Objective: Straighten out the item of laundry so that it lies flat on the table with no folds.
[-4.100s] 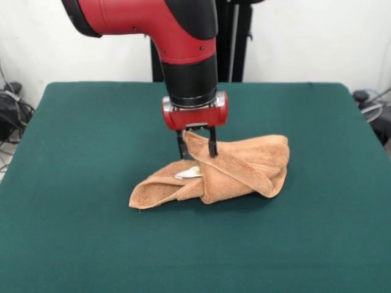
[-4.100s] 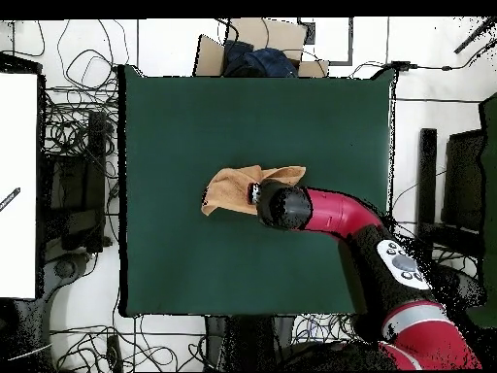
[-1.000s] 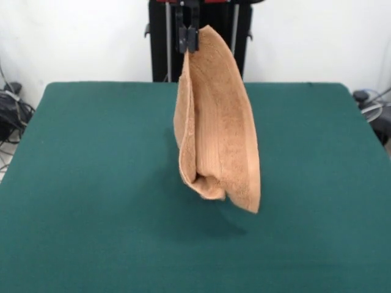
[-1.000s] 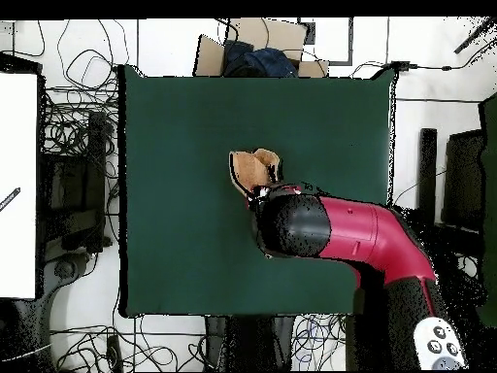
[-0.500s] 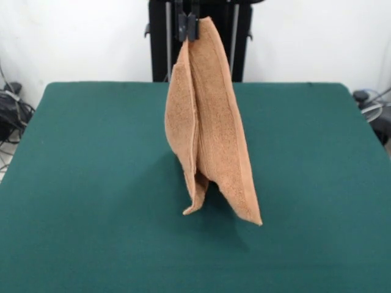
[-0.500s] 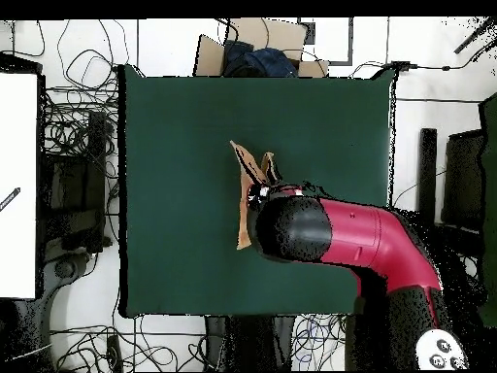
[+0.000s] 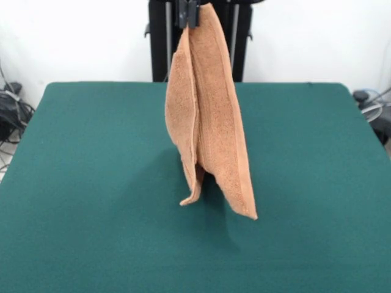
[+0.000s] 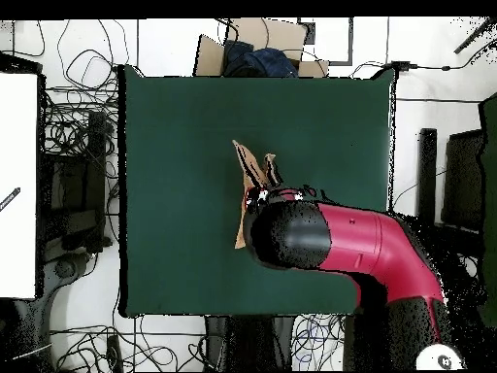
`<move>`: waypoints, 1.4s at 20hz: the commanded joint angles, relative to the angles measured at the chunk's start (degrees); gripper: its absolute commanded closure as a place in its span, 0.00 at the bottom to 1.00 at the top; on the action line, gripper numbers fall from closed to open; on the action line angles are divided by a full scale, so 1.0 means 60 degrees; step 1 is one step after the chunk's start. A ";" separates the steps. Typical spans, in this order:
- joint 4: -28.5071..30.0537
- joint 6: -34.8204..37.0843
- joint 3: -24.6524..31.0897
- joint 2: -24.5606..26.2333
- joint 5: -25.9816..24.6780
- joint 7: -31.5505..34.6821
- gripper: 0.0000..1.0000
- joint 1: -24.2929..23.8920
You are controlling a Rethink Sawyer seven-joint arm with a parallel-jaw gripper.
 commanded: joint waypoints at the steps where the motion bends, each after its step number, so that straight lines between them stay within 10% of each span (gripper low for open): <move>1: 0.0576 0.1144 0.0315 -0.0148 0.0381 -0.0255 1.00 -0.0263; 28: 0.2128 0.0058 -0.1312 -0.1483 0.0596 0.2320 1.00 0.1999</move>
